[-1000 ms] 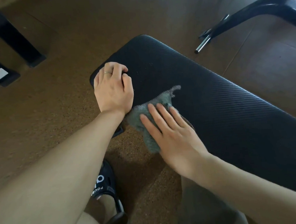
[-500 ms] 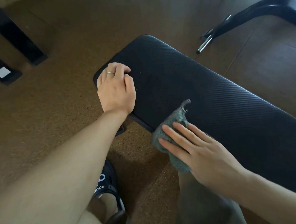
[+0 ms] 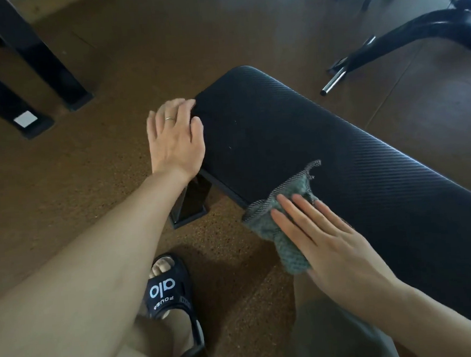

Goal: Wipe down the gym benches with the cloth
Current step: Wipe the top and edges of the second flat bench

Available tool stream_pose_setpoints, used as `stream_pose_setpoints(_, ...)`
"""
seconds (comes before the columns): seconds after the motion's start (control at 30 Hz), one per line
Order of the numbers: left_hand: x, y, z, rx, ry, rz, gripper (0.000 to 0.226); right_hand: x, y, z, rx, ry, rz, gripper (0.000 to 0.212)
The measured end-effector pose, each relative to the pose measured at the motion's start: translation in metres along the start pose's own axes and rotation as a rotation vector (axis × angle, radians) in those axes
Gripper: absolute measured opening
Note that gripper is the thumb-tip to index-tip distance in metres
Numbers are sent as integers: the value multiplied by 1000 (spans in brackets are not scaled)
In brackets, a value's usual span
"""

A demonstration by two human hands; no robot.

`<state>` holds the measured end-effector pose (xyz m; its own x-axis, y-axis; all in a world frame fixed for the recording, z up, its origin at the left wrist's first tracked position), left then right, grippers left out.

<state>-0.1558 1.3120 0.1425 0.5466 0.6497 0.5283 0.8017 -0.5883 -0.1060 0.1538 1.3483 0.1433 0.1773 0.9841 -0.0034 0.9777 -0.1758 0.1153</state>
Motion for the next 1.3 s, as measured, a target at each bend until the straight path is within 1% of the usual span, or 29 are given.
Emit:
stream_pose_setpoints(0.03,-9,-2,0,-35,38,-93,53,1,1,1,1,11,3,89)
stream_pose_setpoints(0.1,-19,-2,5,-143,252,-231,53,1,-15,0,11,26,-1,88)
stream_pose_setpoints(0.17,-19,-1,8,-196,413,-275,51,0,-46,-2,18,36,-23,88)
stream_pose_setpoints(0.27,-21,-6,9,-189,540,-311,50,-3,-107,-11,-26,19,-24,90)
stream_pose_setpoints(0.37,-25,-10,9,-170,546,-312,48,-9,-165,-20,-31,-7,4,86)
stream_pose_setpoints(0.47,-24,-10,8,-164,571,-326,47,-13,-182,-26,-31,-47,36,83)
stream_pose_setpoints(0.57,-22,-9,9,-161,612,-348,47,-17,-144,-20,-16,-57,27,81)
stream_pose_setpoints(0.7,-23,-9,8,-183,661,-363,46,-22,-55,0,-8,-1,12,77)
stream_pose_setpoints(0.8,-21,-8,6,-199,647,-360,45,-21,-36,3,-29,27,-36,78)
stream_pose_setpoints(0.87,-21,-7,5,-185,655,-365,45,-16,-54,-1,-37,35,-78,77)
stream_pose_setpoints(0.97,-21,-8,6,-175,649,-377,45,-2,-106,-10,-40,-12,-117,72)
stream_pose_setpoints(1.07,-20,-9,7,-184,647,-386,45,13,-171,-20,-36,-97,-57,70)
stream_pose_setpoints(1.17,-19,-10,7,-166,648,-410,45,21,-219,-29,-72,-151,25,69)
stream_pose_setpoints(1.23,-17,-9,6,-165,623,-423,46,18,-218,-30,-65,-174,60,69)
stream_pose_setpoints(1.3,-13,-6,6,-168,591,-449,48,7,-186,-27,-11,-154,70,69)
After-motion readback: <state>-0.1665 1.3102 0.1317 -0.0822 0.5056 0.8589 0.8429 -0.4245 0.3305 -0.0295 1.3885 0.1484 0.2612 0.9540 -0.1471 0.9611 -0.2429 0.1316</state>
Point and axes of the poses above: each hand's wrist, its own y-axis away from the middle knuckle, its own z-axis out of the palm, x = y × z, the point moved 3 cm from there along -y, towards the middle knuckle, and after that the axes turned 6 degrees about -z, right-handed, at the moved point
